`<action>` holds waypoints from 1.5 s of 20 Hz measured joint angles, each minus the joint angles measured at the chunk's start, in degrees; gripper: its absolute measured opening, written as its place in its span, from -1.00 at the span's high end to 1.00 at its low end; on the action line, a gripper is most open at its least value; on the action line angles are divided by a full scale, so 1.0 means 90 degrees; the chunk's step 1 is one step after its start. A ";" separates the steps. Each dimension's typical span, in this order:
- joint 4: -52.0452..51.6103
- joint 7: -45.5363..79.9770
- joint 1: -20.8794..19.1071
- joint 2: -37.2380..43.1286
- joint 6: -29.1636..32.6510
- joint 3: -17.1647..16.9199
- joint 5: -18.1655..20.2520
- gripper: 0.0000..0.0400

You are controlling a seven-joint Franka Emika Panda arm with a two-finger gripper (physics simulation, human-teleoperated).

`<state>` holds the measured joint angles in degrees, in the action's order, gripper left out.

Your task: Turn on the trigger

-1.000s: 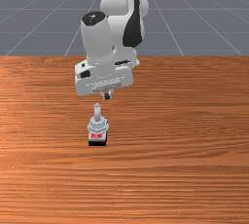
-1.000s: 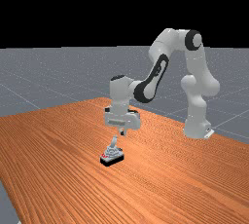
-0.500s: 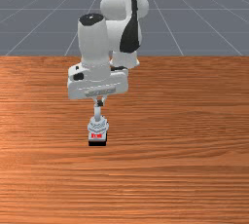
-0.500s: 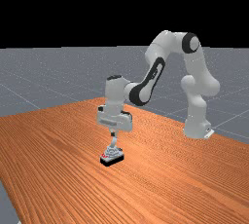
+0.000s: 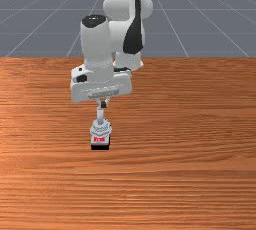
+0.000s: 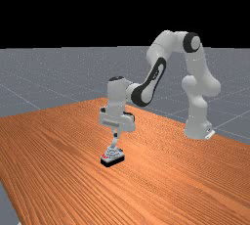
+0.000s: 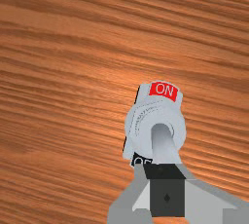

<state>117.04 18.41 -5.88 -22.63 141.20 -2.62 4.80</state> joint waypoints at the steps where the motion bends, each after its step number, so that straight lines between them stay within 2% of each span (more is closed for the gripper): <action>1: -0.0388 -0.0426 -0.0247 -0.0172 -0.0720 0.0200 0.0462 0.98; 3: -0.0449 -0.0558 -0.0364 -0.0213 -0.0617 0.0255 0.0596 0.95; 4: -0.0422 -0.0426 -0.0287 -0.0219 -0.0447 0.0200 0.0461 0.99; 5: -0.0357 0.0028 -0.0063 -0.0224 -0.0230 0.0008 0.0106 1.00; 6: -0.0715 0.0020 -0.0053 -0.0411 -0.0724 -0.0012 0.0010 1.00; 7: -0.0457 -0.0033 -0.0066 -0.0293 -0.0390 0.0007 0.0053 0.99; 10: -0.0357 -0.0020 -0.0047 -0.0165 -0.0491 -0.0003 0.0016 1.00; 11: -0.0224 -0.0060 -0.0060 -0.0109 -0.0254 0.0013 0.0055 1.00; 15: -0.0284 0.0024 -0.0030 -0.0081 -0.0838 -0.0036 -0.0058 1.00; 17: 0.0089 -0.0005 -0.0040 0.0145 -0.0647 -0.0043 -0.0056 1.00; 18: 0.0303 -0.0042 -0.0052 0.0262 -0.0416 -0.0036 -0.0028 1.00; 19: 0.0454 -0.0320 -0.0175 0.0317 -0.0143 0.0078 0.0265 1.00; 20: 0.0287 -0.0573 -0.0308 0.0214 -0.0309 0.0197 0.0553 1.00; 22: 0.0068 -0.0192 -0.0115 0.0090 -0.0260 0.0027 0.0096 1.00; 23: -0.0103 -0.0311 -0.0133 -0.0006 -0.0331 0.0052 0.0078 1.00; 25: -0.0178 0.0301 0.0124 -0.0066 -0.0251 -0.0188 -0.0352 1.00; 27: -0.0095 0.0205 0.0078 0.0001 -0.0227 -0.0126 -0.0241 1.00; 28: -0.0190 0.0017 -0.0023 -0.0020 -0.0541 -0.0033 -0.0042 1.00; 30: -0.0106 0.0032 -0.0018 0.0051 -0.0660 -0.0048 -0.0073 1.00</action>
<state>116.09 18.69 -6.04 -22.17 135.26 -3.06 4.15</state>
